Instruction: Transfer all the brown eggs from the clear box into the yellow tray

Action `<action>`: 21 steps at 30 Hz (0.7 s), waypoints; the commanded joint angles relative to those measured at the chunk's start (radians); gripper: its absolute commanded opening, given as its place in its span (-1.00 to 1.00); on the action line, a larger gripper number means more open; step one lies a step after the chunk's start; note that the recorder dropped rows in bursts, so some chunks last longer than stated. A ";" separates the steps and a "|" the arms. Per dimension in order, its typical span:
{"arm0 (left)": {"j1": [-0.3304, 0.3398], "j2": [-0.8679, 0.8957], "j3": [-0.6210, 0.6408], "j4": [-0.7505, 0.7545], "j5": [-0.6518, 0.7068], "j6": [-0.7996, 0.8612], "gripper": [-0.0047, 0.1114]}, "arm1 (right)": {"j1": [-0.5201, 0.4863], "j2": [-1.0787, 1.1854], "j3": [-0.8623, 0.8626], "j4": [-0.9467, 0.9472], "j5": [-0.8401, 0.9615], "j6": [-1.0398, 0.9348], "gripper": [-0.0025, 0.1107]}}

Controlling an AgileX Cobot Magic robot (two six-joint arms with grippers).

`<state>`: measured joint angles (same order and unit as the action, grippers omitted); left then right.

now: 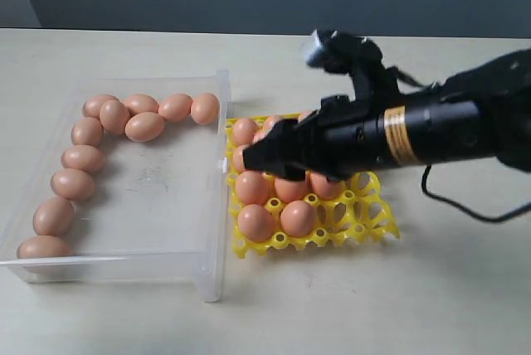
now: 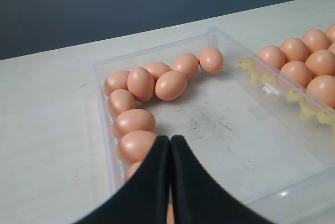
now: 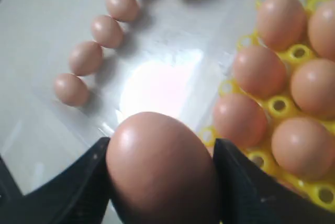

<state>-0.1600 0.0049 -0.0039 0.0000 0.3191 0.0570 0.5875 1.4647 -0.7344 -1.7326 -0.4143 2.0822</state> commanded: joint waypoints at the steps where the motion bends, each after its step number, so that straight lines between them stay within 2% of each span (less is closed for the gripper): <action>1: -0.001 -0.005 0.004 0.000 -0.010 -0.003 -0.91 | -0.183 -0.001 -0.117 -0.012 -0.030 0.015 -0.97; 2: -0.001 -0.005 0.004 0.000 -0.010 -0.003 -0.91 | -0.235 -0.001 -0.117 -0.012 0.041 0.013 -0.97; 4: -0.001 -0.005 0.004 0.000 -0.010 -0.003 -0.91 | -0.297 -0.001 -0.080 -0.012 0.039 -0.043 -0.97; 10: -0.001 -0.005 0.004 0.000 -0.010 -0.003 -0.91 | -0.296 -0.001 0.053 0.027 0.102 -0.225 -0.97; 15: -0.001 -0.005 0.004 0.000 -0.010 -0.003 -0.91 | -0.296 -0.001 0.128 0.361 0.158 -0.605 -0.97; 18: -0.001 -0.005 0.004 0.000 -0.010 -0.003 -0.91 | -0.296 0.005 0.153 0.569 0.065 -0.869 -0.97; 21: -0.001 -0.005 0.004 0.000 -0.010 -0.003 -0.91 | -0.296 0.023 0.180 0.695 0.000 -1.023 -0.97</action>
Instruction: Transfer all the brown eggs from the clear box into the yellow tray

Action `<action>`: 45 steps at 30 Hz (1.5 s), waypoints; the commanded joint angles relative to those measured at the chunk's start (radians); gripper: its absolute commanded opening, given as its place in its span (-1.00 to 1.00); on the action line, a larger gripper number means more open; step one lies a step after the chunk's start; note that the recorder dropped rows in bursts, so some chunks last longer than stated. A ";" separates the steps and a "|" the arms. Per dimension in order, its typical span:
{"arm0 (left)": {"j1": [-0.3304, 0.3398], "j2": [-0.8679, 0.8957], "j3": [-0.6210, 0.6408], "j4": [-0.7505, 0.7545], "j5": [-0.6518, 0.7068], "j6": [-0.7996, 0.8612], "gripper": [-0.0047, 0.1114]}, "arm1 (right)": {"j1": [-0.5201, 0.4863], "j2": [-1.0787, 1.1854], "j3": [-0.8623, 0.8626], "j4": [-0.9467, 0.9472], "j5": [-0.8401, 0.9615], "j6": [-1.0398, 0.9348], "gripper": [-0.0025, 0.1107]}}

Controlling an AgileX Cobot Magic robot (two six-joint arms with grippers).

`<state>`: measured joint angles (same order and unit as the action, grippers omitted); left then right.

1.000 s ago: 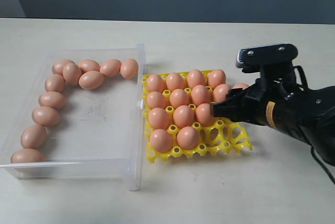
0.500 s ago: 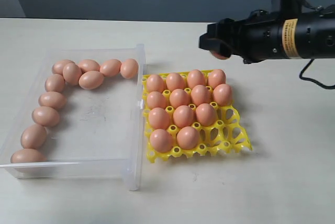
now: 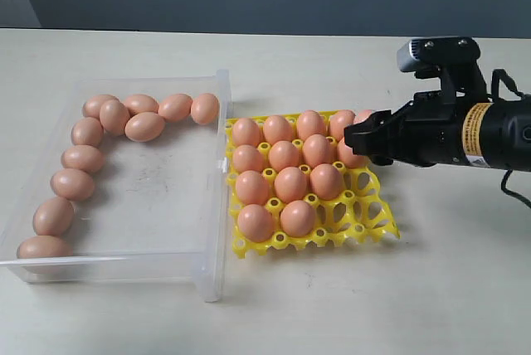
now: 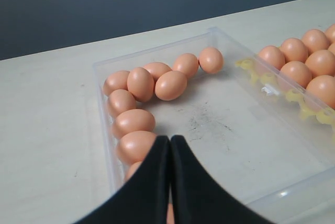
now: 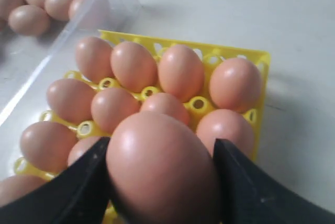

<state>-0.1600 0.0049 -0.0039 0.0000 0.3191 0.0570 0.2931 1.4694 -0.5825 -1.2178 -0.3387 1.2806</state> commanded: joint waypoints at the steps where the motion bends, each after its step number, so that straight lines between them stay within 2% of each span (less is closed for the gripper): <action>1: -0.001 -0.005 0.004 0.000 -0.010 -0.003 -0.91 | -0.001 0.028 0.035 0.215 -0.084 -0.247 -0.97; 7: -0.001 -0.005 0.004 0.000 -0.010 -0.003 -0.91 | -0.001 0.100 0.100 0.522 -0.145 -0.522 -0.97; 10: -0.001 -0.005 0.004 0.000 -0.010 -0.003 -0.91 | -0.001 0.110 0.137 0.601 -0.201 -0.601 -0.97; 16: -0.001 -0.005 0.004 0.000 -0.010 -0.003 -0.91 | -0.001 0.110 0.158 0.604 -0.203 -0.616 -0.97; 22: -0.001 -0.005 0.004 0.000 -0.010 -0.003 -0.91 | -0.001 0.130 0.158 0.683 -0.210 -0.616 -0.97; 38: -0.001 -0.005 0.004 0.000 -0.010 -0.003 -0.91 | -0.001 0.244 0.158 0.669 -0.284 -0.654 -0.96; 40: -0.001 -0.005 0.004 0.000 -0.010 -0.003 -0.91 | -0.001 0.246 0.158 0.669 -0.291 -0.657 -0.82; 45: -0.001 -0.005 0.004 0.000 -0.010 -0.003 -0.91 | -0.001 0.249 0.158 0.664 -0.308 -0.667 -0.21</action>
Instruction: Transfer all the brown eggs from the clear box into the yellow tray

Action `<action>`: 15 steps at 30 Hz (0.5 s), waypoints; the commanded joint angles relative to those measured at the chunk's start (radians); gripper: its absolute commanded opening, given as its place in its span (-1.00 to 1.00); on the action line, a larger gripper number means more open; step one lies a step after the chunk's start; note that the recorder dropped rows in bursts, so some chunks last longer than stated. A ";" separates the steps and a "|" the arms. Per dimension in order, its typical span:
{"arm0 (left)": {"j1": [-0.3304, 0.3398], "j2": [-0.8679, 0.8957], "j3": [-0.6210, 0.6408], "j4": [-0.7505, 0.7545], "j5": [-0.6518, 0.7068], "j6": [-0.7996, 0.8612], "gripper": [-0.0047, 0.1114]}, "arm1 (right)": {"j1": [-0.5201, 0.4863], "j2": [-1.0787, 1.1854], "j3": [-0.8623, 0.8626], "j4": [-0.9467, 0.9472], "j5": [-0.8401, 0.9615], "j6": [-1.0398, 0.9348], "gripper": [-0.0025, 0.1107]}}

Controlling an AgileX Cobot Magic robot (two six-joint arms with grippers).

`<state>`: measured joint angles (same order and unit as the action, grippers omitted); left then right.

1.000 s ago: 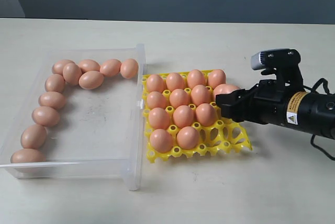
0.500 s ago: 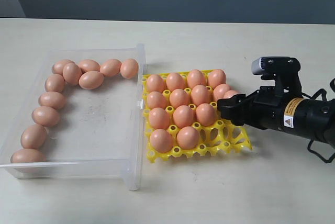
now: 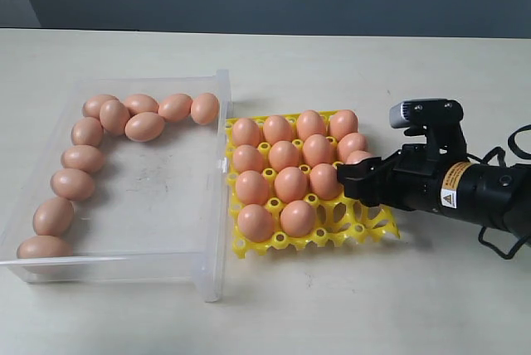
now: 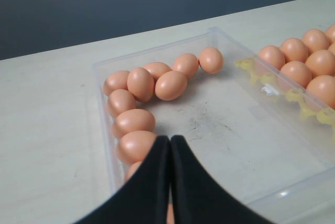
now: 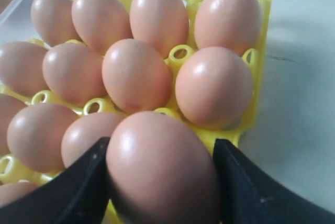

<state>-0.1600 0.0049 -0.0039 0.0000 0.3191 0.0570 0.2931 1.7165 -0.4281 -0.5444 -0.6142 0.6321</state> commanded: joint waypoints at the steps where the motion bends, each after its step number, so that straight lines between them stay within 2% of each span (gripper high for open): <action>1: -0.001 -0.005 0.004 0.000 -0.010 -0.003 -0.91 | -0.001 0.002 0.004 -0.014 -0.039 -0.021 -0.14; 3: -0.001 -0.005 0.004 0.000 -0.010 -0.003 -0.91 | -0.001 0.002 0.004 -0.031 -0.052 -0.021 -0.04; 15: -0.001 -0.005 0.004 0.000 -0.010 -0.003 -0.91 | -0.001 0.002 0.004 -0.029 -0.048 -0.023 -0.04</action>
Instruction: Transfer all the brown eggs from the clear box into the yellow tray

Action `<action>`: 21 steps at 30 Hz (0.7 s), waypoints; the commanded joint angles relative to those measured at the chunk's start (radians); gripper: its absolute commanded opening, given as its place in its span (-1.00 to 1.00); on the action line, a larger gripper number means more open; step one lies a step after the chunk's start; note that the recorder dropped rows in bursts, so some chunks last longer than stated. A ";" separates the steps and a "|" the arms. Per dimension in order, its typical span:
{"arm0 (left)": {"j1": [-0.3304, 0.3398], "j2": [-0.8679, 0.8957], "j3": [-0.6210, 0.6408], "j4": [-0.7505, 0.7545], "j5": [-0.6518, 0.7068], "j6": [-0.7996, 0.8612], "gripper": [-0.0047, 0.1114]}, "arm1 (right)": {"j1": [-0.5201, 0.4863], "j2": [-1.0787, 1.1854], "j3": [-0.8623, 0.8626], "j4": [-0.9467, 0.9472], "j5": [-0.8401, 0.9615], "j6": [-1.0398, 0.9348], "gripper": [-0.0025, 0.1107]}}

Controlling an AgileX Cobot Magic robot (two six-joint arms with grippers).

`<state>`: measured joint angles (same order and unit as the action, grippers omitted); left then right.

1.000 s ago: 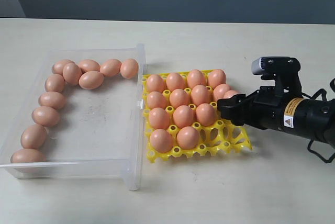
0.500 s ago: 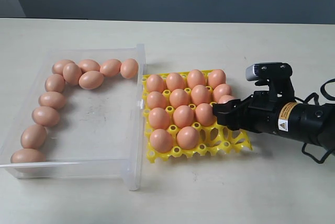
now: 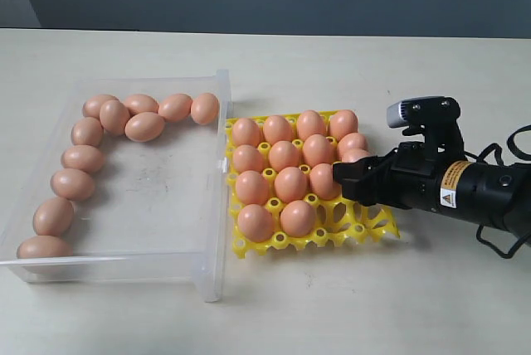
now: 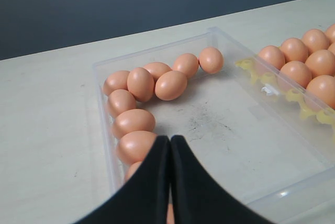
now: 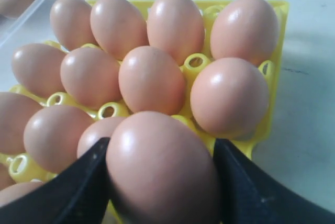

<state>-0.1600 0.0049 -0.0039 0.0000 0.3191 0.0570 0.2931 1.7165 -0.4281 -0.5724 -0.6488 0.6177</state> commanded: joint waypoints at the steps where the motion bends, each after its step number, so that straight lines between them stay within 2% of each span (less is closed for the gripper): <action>1: -0.001 -0.005 0.004 0.000 -0.010 -0.003 -0.91 | -0.001 0.002 0.004 -0.001 -0.009 -0.009 -0.04; 3: -0.001 -0.005 0.004 0.000 -0.010 -0.003 -0.91 | -0.001 0.002 0.004 -0.001 0.004 -0.009 -0.02; 8: -0.001 -0.005 0.004 0.000 -0.010 -0.003 -0.91 | -0.001 0.002 0.004 0.024 0.019 -0.019 0.24; 17: -0.001 -0.005 0.004 0.000 -0.010 -0.003 -0.91 | -0.001 -0.024 0.004 0.024 0.019 -0.019 0.23; 21: -0.001 -0.005 0.004 0.000 -0.010 -0.003 -0.91 | -0.001 -0.027 0.004 -0.040 0.087 -0.048 0.19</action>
<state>-0.1600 0.0049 -0.0039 0.0000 0.3191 0.0570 0.2931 1.6970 -0.4281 -0.5686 -0.5985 0.5992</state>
